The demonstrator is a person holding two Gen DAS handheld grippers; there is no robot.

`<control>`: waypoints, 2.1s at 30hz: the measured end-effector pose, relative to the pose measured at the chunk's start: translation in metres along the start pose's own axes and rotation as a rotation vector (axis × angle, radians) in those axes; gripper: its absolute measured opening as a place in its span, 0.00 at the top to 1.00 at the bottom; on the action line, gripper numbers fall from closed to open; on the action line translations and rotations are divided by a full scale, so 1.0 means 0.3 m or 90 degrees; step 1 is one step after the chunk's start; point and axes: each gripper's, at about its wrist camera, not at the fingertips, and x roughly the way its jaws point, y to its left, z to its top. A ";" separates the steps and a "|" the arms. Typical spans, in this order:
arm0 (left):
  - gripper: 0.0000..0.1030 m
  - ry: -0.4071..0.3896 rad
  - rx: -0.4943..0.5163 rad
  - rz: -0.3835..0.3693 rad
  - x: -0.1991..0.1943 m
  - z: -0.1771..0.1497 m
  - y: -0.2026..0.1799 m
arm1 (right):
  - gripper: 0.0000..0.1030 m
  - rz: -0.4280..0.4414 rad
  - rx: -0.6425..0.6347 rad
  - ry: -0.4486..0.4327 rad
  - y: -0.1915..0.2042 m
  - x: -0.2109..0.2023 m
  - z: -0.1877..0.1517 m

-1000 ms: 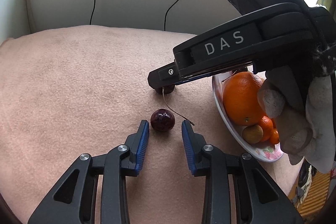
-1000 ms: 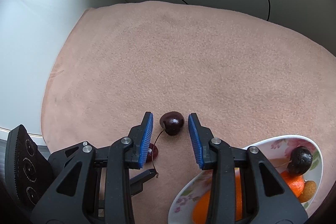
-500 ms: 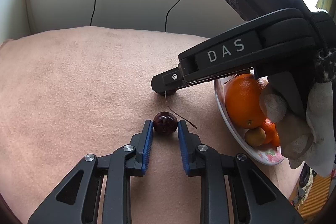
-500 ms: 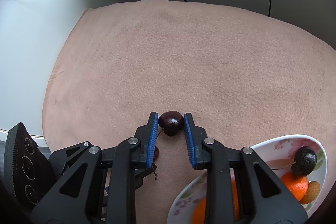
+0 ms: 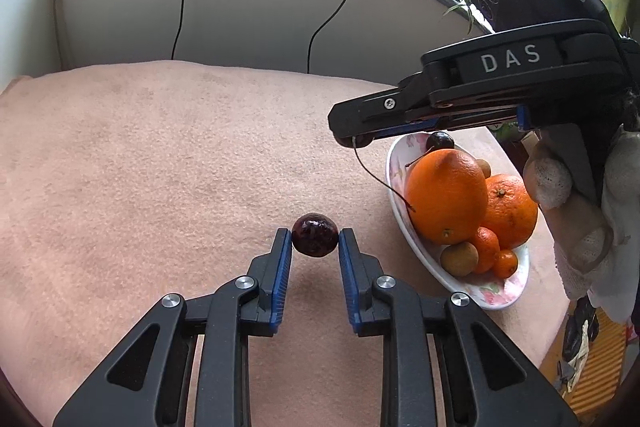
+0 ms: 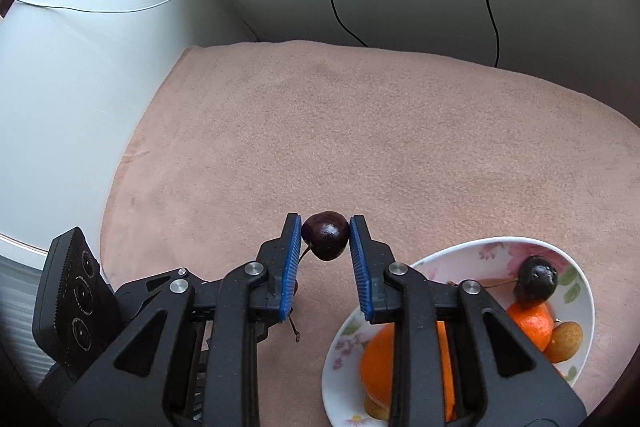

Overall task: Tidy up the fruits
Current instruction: 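Lift the cherry with the right gripper and carry it over the plate, then lower the cherry into the plate and open the right gripper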

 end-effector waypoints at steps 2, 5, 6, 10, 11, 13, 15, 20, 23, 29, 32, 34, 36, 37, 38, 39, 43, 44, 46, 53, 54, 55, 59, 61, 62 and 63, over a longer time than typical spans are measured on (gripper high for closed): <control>0.78 -0.003 0.002 -0.005 -0.012 -0.011 -0.012 | 0.75 0.004 0.003 -0.011 -0.012 -0.041 -0.009; 0.78 -0.008 0.005 -0.015 -0.036 -0.029 -0.029 | 0.75 0.003 0.006 -0.029 -0.032 -0.097 -0.032; 0.78 -0.011 0.007 -0.018 -0.045 -0.032 -0.035 | 0.75 0.002 0.007 -0.035 -0.037 -0.114 -0.043; 0.78 -0.017 0.017 -0.031 -0.083 -0.047 -0.054 | 0.75 -0.010 0.004 -0.060 -0.051 -0.182 -0.076; 0.78 -0.019 0.019 -0.035 -0.091 -0.050 -0.062 | 0.75 -0.010 0.005 -0.067 -0.058 -0.200 -0.085; 0.78 -0.024 0.025 -0.040 -0.104 -0.052 -0.079 | 0.75 -0.015 0.008 -0.079 -0.065 -0.228 -0.101; 0.78 -0.028 0.030 -0.045 -0.124 -0.053 -0.101 | 0.75 -0.021 0.012 -0.089 -0.078 -0.254 -0.116; 0.78 -0.028 0.051 -0.057 -0.137 -0.055 -0.174 | 0.75 -0.037 0.022 -0.106 -0.110 -0.305 -0.161; 0.78 -0.030 0.061 -0.062 -0.133 -0.051 -0.205 | 0.75 -0.039 0.030 -0.111 -0.121 -0.323 -0.183; 0.78 -0.030 0.075 -0.068 -0.138 -0.051 -0.255 | 0.75 -0.048 0.029 -0.120 -0.129 -0.341 -0.209; 0.78 -0.030 0.080 -0.070 -0.132 -0.050 -0.274 | 0.75 -0.049 0.029 -0.122 -0.137 -0.353 -0.218; 0.78 -0.029 0.081 -0.071 -0.129 -0.052 -0.279 | 0.75 -0.054 0.027 -0.125 -0.136 -0.355 -0.217; 0.78 -0.026 0.083 -0.073 -0.128 -0.054 -0.282 | 0.75 -0.057 0.026 -0.123 -0.148 -0.361 -0.224; 0.78 -0.024 0.084 -0.073 -0.124 -0.055 -0.286 | 0.75 -0.061 0.026 -0.122 -0.152 -0.361 -0.227; 0.78 -0.022 0.087 -0.073 -0.119 -0.057 -0.289 | 0.75 -0.065 0.024 -0.120 -0.155 -0.357 -0.229; 0.78 -0.018 0.090 -0.073 -0.111 -0.061 -0.295 | 0.75 -0.069 0.022 -0.117 -0.157 -0.351 -0.230; 0.78 0.003 0.099 -0.075 -0.070 -0.074 -0.318 | 0.75 -0.089 0.014 -0.104 -0.164 -0.322 -0.227; 0.78 0.006 0.102 -0.076 -0.063 -0.078 -0.325 | 0.75 -0.097 0.011 -0.101 -0.165 -0.314 -0.227; 0.78 0.010 0.110 -0.075 -0.052 -0.083 -0.339 | 0.75 -0.109 0.005 -0.097 -0.165 -0.303 -0.226; 0.78 0.007 0.135 -0.069 -0.052 -0.080 -0.376 | 0.75 -0.118 0.004 -0.096 -0.173 -0.300 -0.228; 0.78 0.005 0.136 -0.070 -0.053 -0.079 -0.378 | 0.75 -0.122 0.004 -0.095 -0.174 -0.301 -0.229; 0.78 0.003 0.136 -0.069 -0.054 -0.078 -0.379 | 0.75 -0.125 0.004 -0.095 -0.175 -0.301 -0.230; 0.71 -0.002 0.139 -0.064 -0.057 -0.077 -0.381 | 0.72 -0.125 0.007 -0.099 -0.179 -0.307 -0.235; 0.70 -0.004 0.140 -0.062 -0.055 -0.077 -0.387 | 0.51 -0.128 0.008 -0.108 -0.178 -0.316 -0.241; 0.70 -0.006 0.142 -0.060 -0.059 -0.078 -0.388 | 0.49 -0.129 0.008 -0.114 -0.177 -0.323 -0.245; 0.70 -0.009 0.144 -0.058 -0.065 -0.080 -0.389 | 0.48 -0.129 0.006 -0.116 -0.173 -0.329 -0.250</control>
